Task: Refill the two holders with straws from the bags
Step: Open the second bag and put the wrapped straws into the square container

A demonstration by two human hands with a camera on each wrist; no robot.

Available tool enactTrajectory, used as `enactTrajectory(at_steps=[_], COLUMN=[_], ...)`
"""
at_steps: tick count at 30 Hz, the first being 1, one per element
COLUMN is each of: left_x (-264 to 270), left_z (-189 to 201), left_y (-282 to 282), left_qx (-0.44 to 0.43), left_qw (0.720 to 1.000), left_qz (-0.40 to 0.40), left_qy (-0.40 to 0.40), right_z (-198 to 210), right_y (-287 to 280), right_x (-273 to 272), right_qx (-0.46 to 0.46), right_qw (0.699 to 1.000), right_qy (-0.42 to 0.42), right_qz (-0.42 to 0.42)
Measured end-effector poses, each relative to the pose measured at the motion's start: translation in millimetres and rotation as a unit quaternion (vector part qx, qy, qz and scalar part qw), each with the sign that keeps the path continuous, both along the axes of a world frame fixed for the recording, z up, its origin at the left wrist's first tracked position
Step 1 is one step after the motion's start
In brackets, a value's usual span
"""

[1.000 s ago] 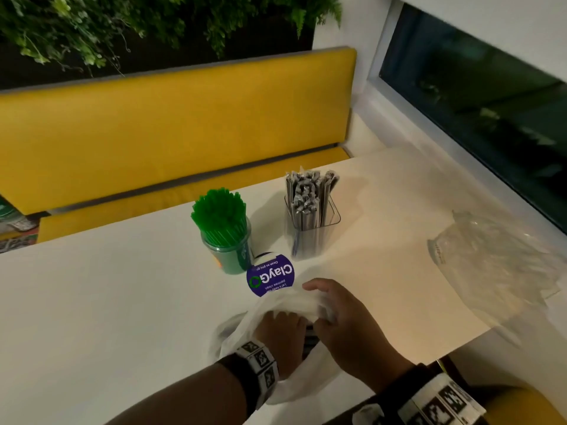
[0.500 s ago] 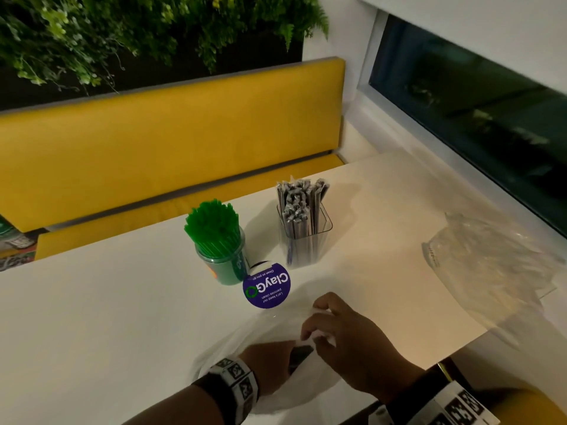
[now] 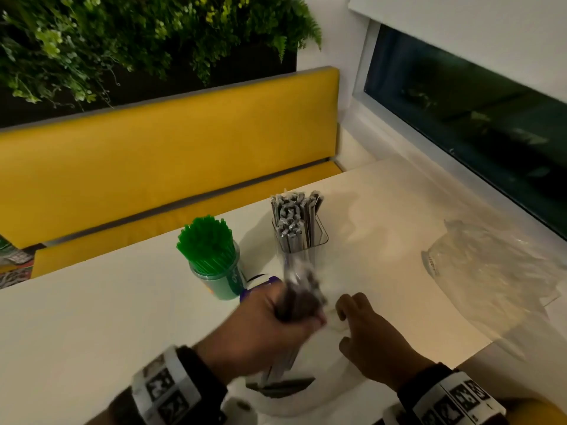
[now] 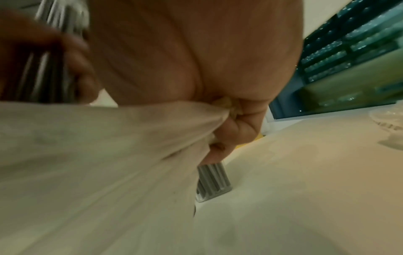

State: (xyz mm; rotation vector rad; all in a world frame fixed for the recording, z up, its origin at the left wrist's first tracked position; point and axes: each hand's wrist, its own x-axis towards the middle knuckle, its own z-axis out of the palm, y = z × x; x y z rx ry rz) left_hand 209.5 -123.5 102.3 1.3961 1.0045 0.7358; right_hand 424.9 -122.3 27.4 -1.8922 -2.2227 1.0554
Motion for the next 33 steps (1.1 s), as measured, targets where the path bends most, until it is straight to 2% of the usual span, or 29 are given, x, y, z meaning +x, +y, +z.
enactTrajectory(at_steps=[2,5,8,11,14,17,20,22,24,28,30,31,33], left_x=[1,9,24,35,37,34,23,14,13,9,10,17,39], left_z=[32,62,60,34,9,-17,-50,-65,-44,14,42,52,56], left_y=[27,84,132,156,165,171,174,178,172,155,150,149,155], left_qx=[0.044,0.076,0.069,0.082,0.118,0.119,0.091,0.084,0.088,0.115,0.178,0.239,0.375], left_qw=[0.988,0.939,0.9,0.907,0.926,0.947,0.956,0.958,0.967,0.965,0.957,0.939,0.862], left_qz=[0.084,0.2,0.29,0.345,0.343,0.298,0.216,0.169,0.136,0.087,0.105,0.12,0.139], left_qy=[-0.121,-0.268,-0.318,-0.226,-0.107,0.003,0.178,0.215,0.195,0.218,0.205,0.217,0.311], right_z=[1,4,6,7,6,8,10,11,11,11,10,10,9], right_y=[7,28,56,72,77,78,77,77,78,78,79,79,79], right_x=[-1,-10,-20,-25,-29,-32,-34,-35,-35,-36,-36,-36,-37], right_qx=[0.01,0.061,0.11,0.11,0.117,0.112,0.099,0.094,0.089,0.086,0.093,0.095,0.098], right_qw=[1.0,0.995,0.989,0.988,0.987,0.986,0.987,0.987,0.988,0.989,0.988,0.988,0.987], right_qy=[-0.002,-0.063,-0.102,-0.11,-0.113,-0.126,-0.129,-0.129,-0.128,-0.123,-0.124,-0.125,-0.127], right_qz=[0.029,0.044,0.015,0.013,0.006,0.003,0.003,0.003,0.003,-0.001,-0.001,-0.001,-0.003])
